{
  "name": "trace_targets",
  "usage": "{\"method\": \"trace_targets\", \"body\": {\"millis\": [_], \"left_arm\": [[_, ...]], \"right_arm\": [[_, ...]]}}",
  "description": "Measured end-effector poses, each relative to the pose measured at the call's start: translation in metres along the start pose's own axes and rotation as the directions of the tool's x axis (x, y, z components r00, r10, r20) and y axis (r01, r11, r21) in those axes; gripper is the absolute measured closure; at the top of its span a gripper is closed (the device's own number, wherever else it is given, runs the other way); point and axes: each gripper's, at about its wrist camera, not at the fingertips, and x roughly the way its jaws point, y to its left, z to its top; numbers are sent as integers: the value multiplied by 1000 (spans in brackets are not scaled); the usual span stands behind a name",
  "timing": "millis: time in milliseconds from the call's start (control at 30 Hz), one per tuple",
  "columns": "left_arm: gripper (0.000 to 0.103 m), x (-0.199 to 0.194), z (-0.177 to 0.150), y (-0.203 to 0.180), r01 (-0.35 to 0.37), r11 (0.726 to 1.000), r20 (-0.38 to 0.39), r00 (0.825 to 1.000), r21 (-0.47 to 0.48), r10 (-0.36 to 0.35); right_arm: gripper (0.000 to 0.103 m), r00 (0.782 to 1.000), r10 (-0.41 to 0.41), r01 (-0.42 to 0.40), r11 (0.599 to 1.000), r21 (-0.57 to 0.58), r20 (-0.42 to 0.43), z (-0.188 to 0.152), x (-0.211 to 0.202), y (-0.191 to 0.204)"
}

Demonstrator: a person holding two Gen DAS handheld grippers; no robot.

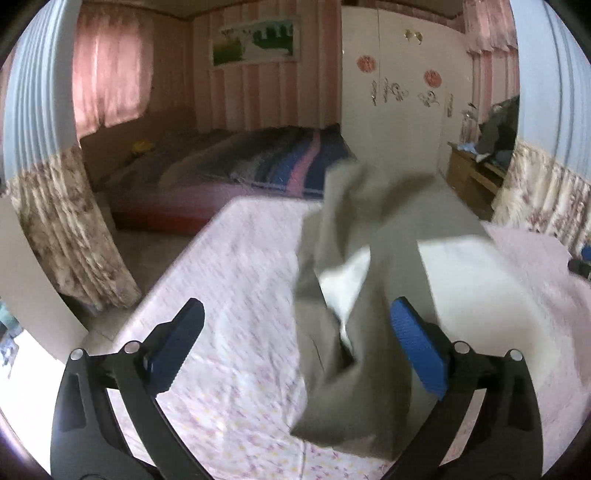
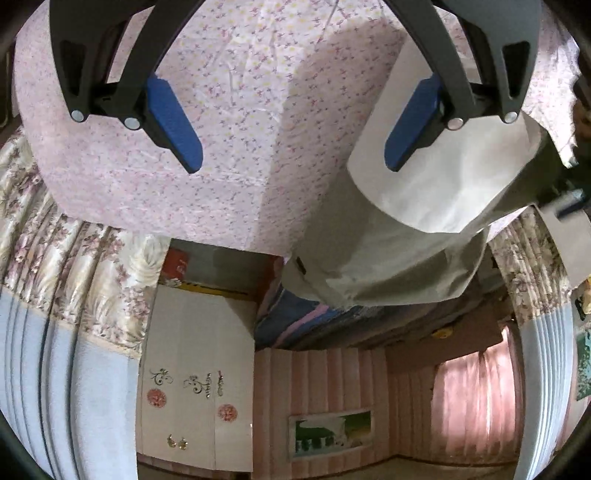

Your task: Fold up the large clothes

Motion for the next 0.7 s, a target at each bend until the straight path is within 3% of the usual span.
{"method": "trace_targets", "body": {"millis": [233,333,500,600,700], "left_arm": [[3,6,63,-42,26,995,38,999,100,-30],[3,32,82,-57,42,991,-4,999,126,-42],[3,99,99,-65,5,992,-99,995,122,7],[3,147,99,-67,-28,992,-168,985,122,48],[3,202,88,-61,-67,991,-266,959,117,97]], "right_arm": [[4,1000,-21,21,999,-38,1,19,4,10],[4,1000,-17,18,999,-47,15,31,6,15],[4,1000,-4,5,1000,-23,26,44,10,18],[4,1000,-1,1,1000,-28,21,50,19,24],[4,1000,4,-3,999,-38,5,57,33,32]]}}
